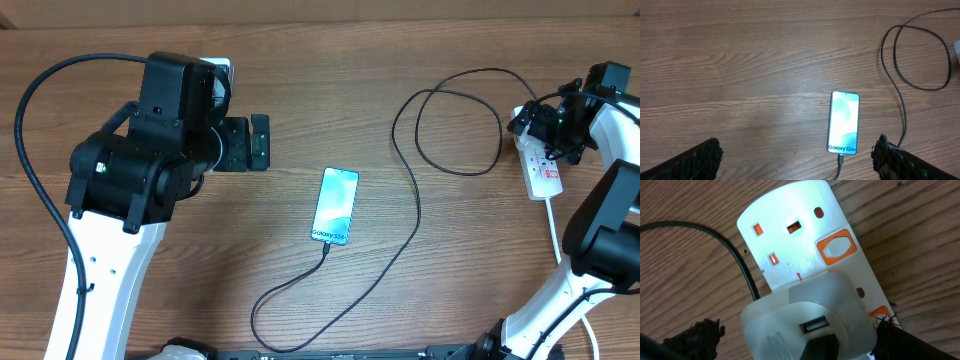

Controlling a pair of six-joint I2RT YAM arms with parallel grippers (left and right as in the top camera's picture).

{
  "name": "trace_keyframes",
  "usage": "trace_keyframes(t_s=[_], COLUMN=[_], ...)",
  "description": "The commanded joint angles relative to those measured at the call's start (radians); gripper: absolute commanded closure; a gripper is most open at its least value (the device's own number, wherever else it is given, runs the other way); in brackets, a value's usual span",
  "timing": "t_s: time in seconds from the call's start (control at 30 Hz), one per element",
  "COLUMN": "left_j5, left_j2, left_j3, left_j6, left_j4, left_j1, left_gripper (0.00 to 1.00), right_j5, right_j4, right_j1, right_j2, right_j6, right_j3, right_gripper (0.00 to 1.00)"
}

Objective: Plug charger to phone and switch on socket
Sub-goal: 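Lower the right gripper onto the orange switch beside the charger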

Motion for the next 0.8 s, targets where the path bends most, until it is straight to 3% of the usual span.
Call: trace_keyframes(t_s=[0.0,0.77], left_j5=[-0.013,-0.013], left_j2=[-0.011,-0.011], left_j3=[0.023,0.023], left_j6=[0.018,0.018], left_j4=[0.001,0.001], left_j1=[-0.001,-0.001], left_gripper=[0.0,0.0], right_j5=[-0.009,-0.074], right_j4=[0.008,-0.011], right_j1=[-0.003,-0.003], right_j2=[-0.002,-0.002], right_j6=[-0.009,-0.035], right_j3=[-0.005,-0.006], right_gripper=[0.0,0.0])
